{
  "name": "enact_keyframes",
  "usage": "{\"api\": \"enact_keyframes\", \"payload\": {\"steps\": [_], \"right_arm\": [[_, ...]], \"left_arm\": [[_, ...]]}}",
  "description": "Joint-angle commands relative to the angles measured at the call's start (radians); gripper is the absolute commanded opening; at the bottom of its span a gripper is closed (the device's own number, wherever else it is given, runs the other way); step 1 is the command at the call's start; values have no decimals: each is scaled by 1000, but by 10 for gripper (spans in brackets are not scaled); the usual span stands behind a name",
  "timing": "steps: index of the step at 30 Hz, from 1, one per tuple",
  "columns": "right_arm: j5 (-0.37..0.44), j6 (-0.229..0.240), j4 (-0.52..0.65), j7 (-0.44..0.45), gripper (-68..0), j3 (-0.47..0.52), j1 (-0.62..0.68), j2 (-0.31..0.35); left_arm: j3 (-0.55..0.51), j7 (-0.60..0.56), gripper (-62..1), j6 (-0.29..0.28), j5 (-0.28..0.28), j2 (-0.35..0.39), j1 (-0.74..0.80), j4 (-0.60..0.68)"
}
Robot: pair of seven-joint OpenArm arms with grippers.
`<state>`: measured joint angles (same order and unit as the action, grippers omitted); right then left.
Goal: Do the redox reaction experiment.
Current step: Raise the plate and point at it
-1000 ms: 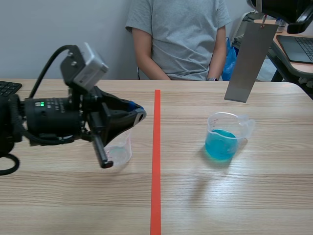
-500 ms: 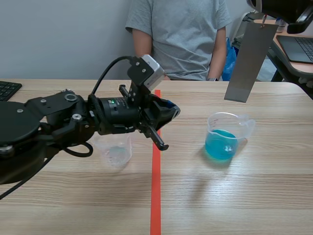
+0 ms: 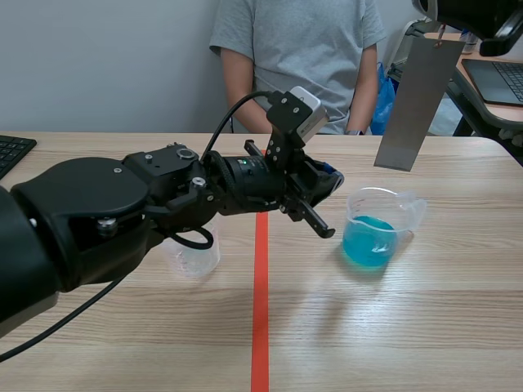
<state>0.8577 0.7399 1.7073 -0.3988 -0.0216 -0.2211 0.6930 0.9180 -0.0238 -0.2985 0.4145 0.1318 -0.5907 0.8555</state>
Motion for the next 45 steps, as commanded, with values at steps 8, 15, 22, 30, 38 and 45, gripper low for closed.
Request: {"api": "enact_keyframes", "payload": {"steps": [8, 15, 22, 30, 38, 45], "right_arm": [[15, 6, 14, 12, -662, 17, -23, 18], [15, 6, 14, 11, -662, 17, -23, 18], [15, 6, 14, 11, -662, 17, -23, 18], [15, 6, 14, 12, -662, 17, -23, 18], [15, 6, 14, 12, -662, 17, -23, 18], [15, 6, 14, 12, -662, 17, -23, 18]], "left_arm": [[-7, -33, -558, 5, 3, -78, -56, -64], [-6, -50, -558, 3, 4, -85, -56, -64], [-6, -85, -558, -25, 4, -84, -56, -64], [-6, -92, -558, -63, 4, -87, -56, -64], [-6, -92, -558, -63, 8, -87, -55, -64], [-6, -92, -558, -63, 8, -87, -55, -64]]}}
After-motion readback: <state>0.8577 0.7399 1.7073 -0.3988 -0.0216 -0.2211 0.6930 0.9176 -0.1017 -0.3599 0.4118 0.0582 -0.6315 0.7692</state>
